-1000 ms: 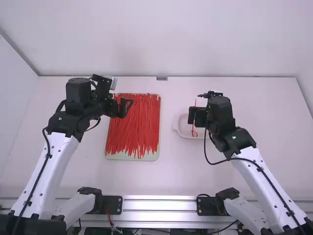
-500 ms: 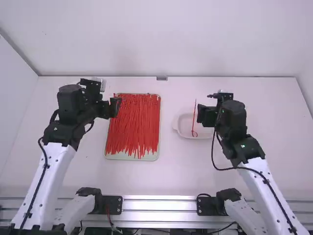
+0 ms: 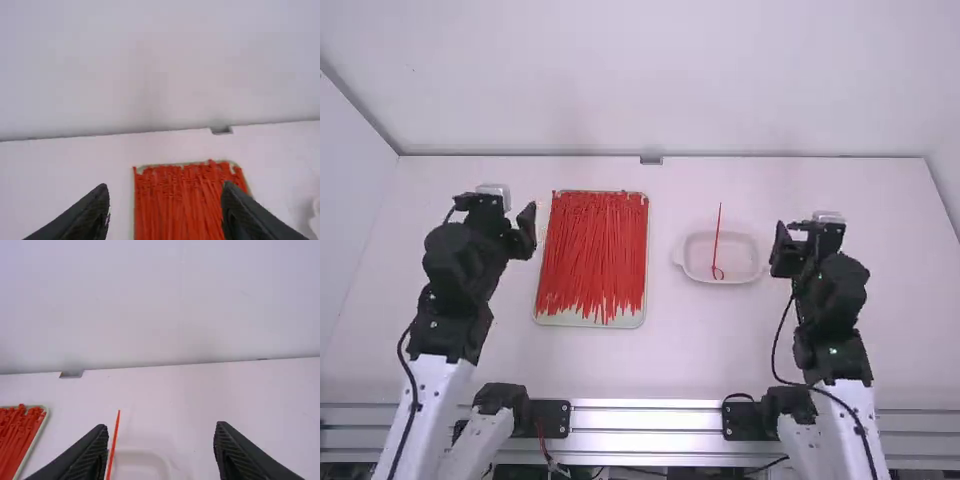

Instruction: Fasten the cable tie

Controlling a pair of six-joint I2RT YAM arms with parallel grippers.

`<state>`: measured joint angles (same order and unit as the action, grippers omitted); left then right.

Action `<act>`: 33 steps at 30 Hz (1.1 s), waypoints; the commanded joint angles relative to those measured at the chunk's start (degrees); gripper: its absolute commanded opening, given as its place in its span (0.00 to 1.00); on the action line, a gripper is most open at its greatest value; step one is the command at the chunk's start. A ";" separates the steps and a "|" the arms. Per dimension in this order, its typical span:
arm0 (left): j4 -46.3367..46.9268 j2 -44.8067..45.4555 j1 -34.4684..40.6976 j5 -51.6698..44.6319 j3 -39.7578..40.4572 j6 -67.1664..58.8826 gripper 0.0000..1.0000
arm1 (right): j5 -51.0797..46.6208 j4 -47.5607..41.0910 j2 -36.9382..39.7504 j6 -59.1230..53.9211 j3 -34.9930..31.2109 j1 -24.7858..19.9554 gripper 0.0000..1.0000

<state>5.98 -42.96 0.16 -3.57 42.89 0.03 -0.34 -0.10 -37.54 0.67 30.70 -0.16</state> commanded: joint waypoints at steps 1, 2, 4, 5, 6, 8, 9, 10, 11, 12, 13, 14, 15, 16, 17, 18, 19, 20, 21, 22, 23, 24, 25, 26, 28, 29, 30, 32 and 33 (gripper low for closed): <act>-2.43 3.89 -0.16 3.57 -3.26 -0.03 0.53 | 0.34 0.10 3.32 -0.67 -3.63 0.16 0.50; -3.89 5.36 -0.16 3.57 -4.72 -0.03 0.50 | 0.34 0.10 4.79 -0.67 -5.10 0.16 0.48; -5.98 7.56 -0.16 3.57 -6.93 -0.03 0.47 | 0.34 0.10 6.99 -0.67 -7.29 0.16 0.44; -5.98 9.04 -0.16 3.57 -8.40 -0.03 0.44 | 0.34 0.10 8.43 -0.67 -8.74 0.16 0.41; -5.98 10.87 -0.16 3.57 -10.23 -0.03 0.41 | 0.34 0.10 10.22 -0.67 -10.52 0.16 0.38; -5.98 13.05 -0.16 3.57 -12.41 -0.03 0.37 | 0.34 0.10 12.31 -0.67 -12.61 0.16 0.34; -5.98 14.48 -0.16 3.57 -13.85 -0.03 0.35 | 0.34 0.10 13.67 -0.67 -13.97 0.16 0.32; -5.98 16.24 -0.16 3.57 -15.61 -0.03 0.31 | 0.34 0.10 15.32 -0.67 -15.63 0.16 0.29; -5.98 17.63 -0.16 3.57 -17.00 -0.03 0.29 | 0.34 0.10 16.61 -0.67 -16.91 0.16 0.27; -5.98 18.31 -0.16 3.57 -17.68 -0.03 0.28 | 0.34 0.10 17.23 -0.67 -17.54 0.16 0.26; -5.98 19.66 -0.16 3.57 -19.02 -0.03 0.25 | 0.34 0.10 18.46 -0.67 -18.77 0.16 0.24; -5.98 21.30 -0.16 3.57 -20.66 -0.03 0.23 | 0.34 0.10 19.94 -0.67 -20.25 0.16 0.21; -5.98 22.57 -0.16 3.57 -21.94 -0.03 0.20 | 0.34 0.10 21.09 -0.67 -21.39 0.16 0.19; -5.98 23.20 -0.16 3.57 -22.56 -0.03 0.19 | 0.34 0.10 21.64 -0.67 -21.95 0.16 0.18; -5.98 24.12 -0.16 3.57 -23.48 -0.03 0.18 | 0.34 0.10 22.45 -0.67 -22.76 0.16 0.17; -5.98 25.61 -0.16 3.57 -24.97 -0.03 0.15 | 0.34 0.10 23.76 -0.67 -24.07 0.16 0.14; -5.98 26.76 -0.16 3.57 -26.13 -0.03 0.13 | 0.34 0.10 24.76 -0.67 -25.07 0.16 0.13; -5.98 27.88 -0.16 3.57 -27.24 -0.03 0.11 | 0.34 0.10 25.73 -0.67 -26.03 0.16 0.11; -5.98 28.69 -0.16 3.57 -28.06 -0.03 0.10 | 0.34 0.10 26.42 -0.67 -26.73 0.16 0.10; -5.98 29.74 -0.16 3.57 -29.11 -0.03 0.08 | 0.34 0.10 27.32 -0.67 -27.63 0.16 0.08; -5.98 30.76 -0.16 3.57 -30.13 -0.03 0.06 | 0.34 0.10 28.19 -0.67 -28.49 0.16 0.07; -5.98 31.99 -0.16 3.57 -31.35 -0.03 0.04 | 0.34 0.10 29.23 -0.67 -29.53 0.16 0.05; -5.98 32.46 -0.16 3.57 -31.83 -0.03 0.03 | 0.34 0.10 29.63 -0.67 -29.93 0.16 0.04; -5.98 33.16 -0.16 3.57 -32.53 -0.03 0.02 | 0.34 0.10 30.22 -0.67 -30.52 0.16 0.03; -5.98 35.15 -0.16 3.57 -34.52 -0.03 0.00 | 0.34 0.10 31.90 -0.67 -30.70 0.16 0.00; -5.98 35.58 -0.16 3.57 -34.94 -0.03 0.00 | 0.34 0.10 32.26 -0.67 -30.70 0.16 0.00; -5.98 36.40 -0.16 3.57 -35.77 -0.03 0.00 | 0.34 0.10 32.97 -0.67 -30.70 0.16 0.00; -5.98 37.78 -0.16 3.57 -37.15 -0.03 0.00 | 0.34 0.10 34.16 -0.67 -30.70 0.16 0.00; -5.98 38.16 -0.16 3.57 -37.53 -0.03 0.00 | 0.34 0.10 34.49 -0.67 -30.70 0.16 0.00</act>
<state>0.30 -5.93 0.16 -0.27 6.28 0.03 0.10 0.25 -4.01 -0.21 0.69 -0.16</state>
